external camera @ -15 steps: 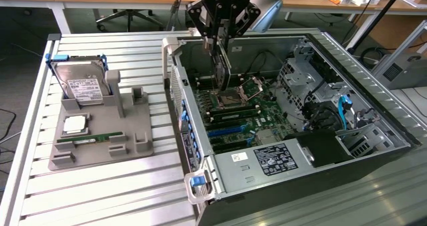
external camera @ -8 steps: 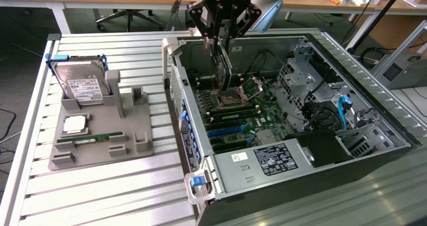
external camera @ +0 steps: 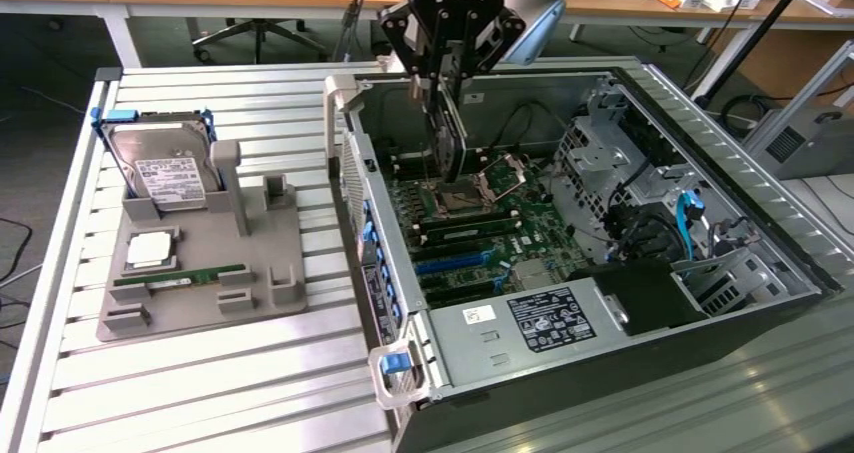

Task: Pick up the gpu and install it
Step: 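Pick up the gpu and move the gpu toward the slot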

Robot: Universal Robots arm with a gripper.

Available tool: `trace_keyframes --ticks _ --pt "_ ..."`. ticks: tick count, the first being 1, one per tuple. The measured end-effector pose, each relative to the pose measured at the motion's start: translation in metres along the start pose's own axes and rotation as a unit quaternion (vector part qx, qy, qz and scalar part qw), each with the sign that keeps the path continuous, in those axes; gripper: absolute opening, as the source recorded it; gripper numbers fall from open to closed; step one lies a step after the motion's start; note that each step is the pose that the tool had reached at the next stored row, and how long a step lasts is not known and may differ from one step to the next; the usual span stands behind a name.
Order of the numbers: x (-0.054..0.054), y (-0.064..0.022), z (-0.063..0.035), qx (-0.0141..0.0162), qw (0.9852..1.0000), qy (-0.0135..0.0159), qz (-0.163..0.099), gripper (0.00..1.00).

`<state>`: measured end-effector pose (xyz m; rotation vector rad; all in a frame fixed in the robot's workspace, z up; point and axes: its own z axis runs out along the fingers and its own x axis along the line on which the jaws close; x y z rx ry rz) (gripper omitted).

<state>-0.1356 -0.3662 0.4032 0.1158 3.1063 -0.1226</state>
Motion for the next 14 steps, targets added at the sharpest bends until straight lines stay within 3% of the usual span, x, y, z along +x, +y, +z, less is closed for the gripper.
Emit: trace_keyframes --ticks 14 --pt "-0.0049 0.0005 0.0016 0.0003 1.0 0.0 0.0 0.27"
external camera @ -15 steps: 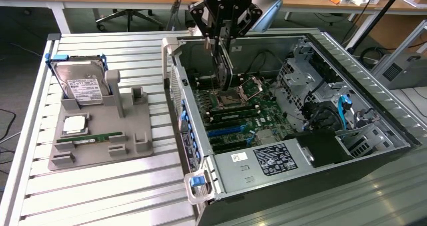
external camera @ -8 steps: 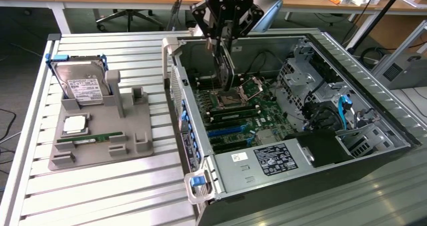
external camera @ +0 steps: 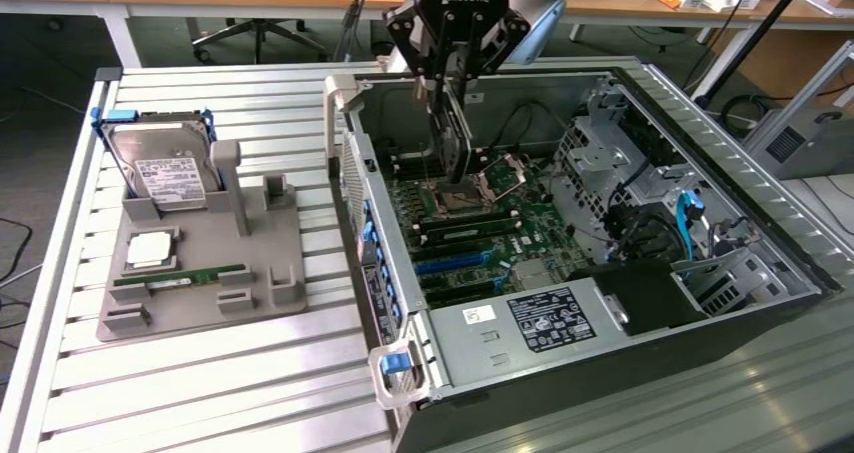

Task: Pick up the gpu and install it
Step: 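Pick up the gpu and move the gpu toward the slot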

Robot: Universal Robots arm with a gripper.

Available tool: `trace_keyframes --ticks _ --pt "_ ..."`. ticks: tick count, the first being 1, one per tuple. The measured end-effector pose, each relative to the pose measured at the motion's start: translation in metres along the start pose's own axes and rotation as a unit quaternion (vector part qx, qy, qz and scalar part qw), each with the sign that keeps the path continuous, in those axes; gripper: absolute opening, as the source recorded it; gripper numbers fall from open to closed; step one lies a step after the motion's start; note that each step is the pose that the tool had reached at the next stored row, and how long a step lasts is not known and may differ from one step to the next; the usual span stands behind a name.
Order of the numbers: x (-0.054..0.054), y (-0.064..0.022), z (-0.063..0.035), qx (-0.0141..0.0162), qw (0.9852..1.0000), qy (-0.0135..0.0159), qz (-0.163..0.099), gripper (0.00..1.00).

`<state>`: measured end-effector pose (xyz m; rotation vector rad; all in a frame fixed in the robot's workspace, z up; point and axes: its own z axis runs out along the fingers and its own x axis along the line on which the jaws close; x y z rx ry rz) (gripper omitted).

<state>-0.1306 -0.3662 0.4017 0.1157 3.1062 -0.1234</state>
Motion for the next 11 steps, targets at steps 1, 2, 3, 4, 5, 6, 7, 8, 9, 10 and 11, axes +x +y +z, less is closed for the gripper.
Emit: trace_keyframes --ticks 1,2,3,4,5,6,7,8,9,10,11 --pt "-0.0005 0.0 0.0001 0.0 1.0 0.0 0.0 0.27" --pt "-0.0009 0.0001 0.0003 0.0 1.0 0.0 0.0 0.27" --pt "-0.0013 0.0001 0.0004 0.0 1.0 0.0 0.0 0.27" --pt "-0.0017 0.0002 0.0005 0.0001 1.0 0.0 0.0 0.27" --pt "-0.0021 0.0002 0.0005 0.0001 1.0 0.0 0.0 0.27" --pt "-0.0024 0.0002 0.0007 0.0001 1.0 0.0 0.0 0.27" --pt "-0.0028 0.0002 0.0007 0.0001 1.0 0.0 0.0 0.27" --pt "-0.0031 0.0003 0.0008 0.0001 1.0 0.0 0.0 0.27" --pt "-0.0035 0.0003 0.001 0.0001 1.0 0.0 0.0 0.27" --pt "-0.004 0.0004 0.0011 0.0001 1.0 0.0 0.0 0.27" --pt "-0.0045 0.0004 0.0011 0.0002 1.0 0.0 0.0 0.27"
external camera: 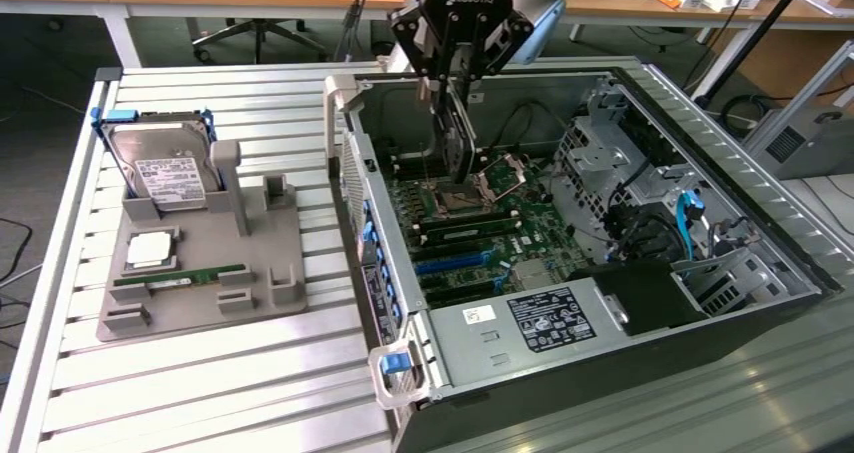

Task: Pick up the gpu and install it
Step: 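Pick up the gpu and move the gpu toward the slot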

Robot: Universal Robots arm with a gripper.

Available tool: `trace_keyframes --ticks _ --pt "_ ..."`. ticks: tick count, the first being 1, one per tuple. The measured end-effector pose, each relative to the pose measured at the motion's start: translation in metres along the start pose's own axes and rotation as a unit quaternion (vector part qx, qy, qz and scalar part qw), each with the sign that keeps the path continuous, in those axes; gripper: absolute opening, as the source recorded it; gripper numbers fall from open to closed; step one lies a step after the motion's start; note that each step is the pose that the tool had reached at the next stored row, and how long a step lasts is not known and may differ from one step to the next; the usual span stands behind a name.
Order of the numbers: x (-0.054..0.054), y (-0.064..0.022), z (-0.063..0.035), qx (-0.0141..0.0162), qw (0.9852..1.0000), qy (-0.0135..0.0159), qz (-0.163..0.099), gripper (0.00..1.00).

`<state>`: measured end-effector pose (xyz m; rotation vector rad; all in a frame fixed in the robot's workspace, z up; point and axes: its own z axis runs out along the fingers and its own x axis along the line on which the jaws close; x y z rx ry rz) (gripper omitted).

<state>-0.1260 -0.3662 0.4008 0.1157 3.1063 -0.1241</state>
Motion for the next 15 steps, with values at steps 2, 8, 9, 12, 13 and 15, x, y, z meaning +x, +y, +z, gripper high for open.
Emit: trace_keyframes --ticks 2,8,9,12,13,15 --pt "-0.001 0.0001 0.0002 0.0 1.0 -0.0001 0.0 0.27" --pt "-0.007 0.0006 0.0017 0.0005 1.0 -0.0001 0.0 0.27" --pt "-0.008 0.0007 0.002 0.0005 1.0 -0.0001 0.0 0.27" --pt "-0.01 0.0009 0.0025 0.0006 1.0 -0.0001 0.0 0.27" --pt "-0.01 0.0009 0.0028 0.0007 1.0 -0.0001 0.0 0.27" --pt "-0.012 0.0011 0.0034 0.0008 1.0 -0.0001 0.0 0.27"
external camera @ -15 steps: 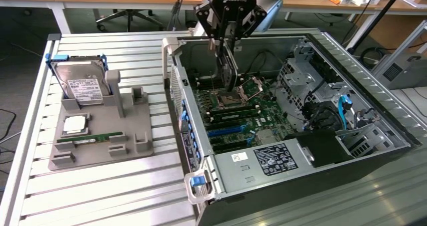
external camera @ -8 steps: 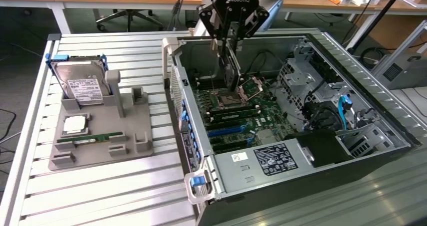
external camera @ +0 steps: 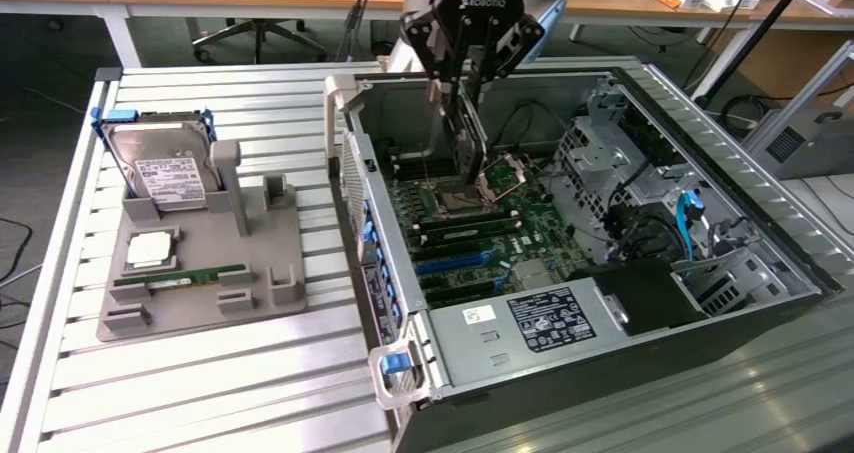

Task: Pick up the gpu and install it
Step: 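Pick up the gpu and move the gpu toward the slot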

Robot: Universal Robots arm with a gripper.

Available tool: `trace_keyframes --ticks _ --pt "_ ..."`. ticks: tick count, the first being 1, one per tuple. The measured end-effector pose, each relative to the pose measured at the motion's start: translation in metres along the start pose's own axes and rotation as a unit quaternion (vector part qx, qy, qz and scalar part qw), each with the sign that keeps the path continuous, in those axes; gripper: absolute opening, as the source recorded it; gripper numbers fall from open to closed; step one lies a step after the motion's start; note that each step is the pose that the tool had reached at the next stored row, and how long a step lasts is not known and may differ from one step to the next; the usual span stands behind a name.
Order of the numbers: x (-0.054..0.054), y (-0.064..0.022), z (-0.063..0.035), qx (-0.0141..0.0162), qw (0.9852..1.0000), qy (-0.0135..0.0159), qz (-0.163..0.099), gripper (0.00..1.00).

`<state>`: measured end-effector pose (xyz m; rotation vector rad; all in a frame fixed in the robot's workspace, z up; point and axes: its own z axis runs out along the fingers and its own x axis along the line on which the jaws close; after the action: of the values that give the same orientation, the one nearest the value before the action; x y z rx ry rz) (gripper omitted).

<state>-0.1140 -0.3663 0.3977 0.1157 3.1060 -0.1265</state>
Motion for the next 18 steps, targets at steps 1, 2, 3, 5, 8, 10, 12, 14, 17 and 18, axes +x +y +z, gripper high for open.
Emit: trace_keyframes --ticks 1,2,3,5,8,10,12,14,17,18 --pt "-0.001 0.0001 0.0003 0.0 1.0 0.0 0.0 0.27" --pt "-0.001 0.0001 0.0005 0.0001 1.0 0.0 0.0 0.27" --pt "-0.002 0.0002 0.0008 0.0002 1.0 0.0 0.0 0.27" --pt "-0.003 0.0003 0.0014 0.0002 1.0 0.0 0.0 0.27" --pt "-0.005 0.0005 0.002 0.0005 1.0 0.0 0.0 0.27" --pt "-0.007 0.0007 0.0026 0.0007 1.0 0.0 0.0 0.27" --pt "-0.009 0.0009 0.0034 0.001 1.0 -0.0001 0.0 0.27" --pt "-0.01 0.001 0.0038 0.0012 1.0 -0.0001 0.0 0.27" --pt "-0.011 0.0011 0.0043 0.0015 1.0 -0.0001 0.0 0.27" --pt "-0.011 0.0012 0.0044 0.0016 1.0 -0.0001 0.0 0.27"
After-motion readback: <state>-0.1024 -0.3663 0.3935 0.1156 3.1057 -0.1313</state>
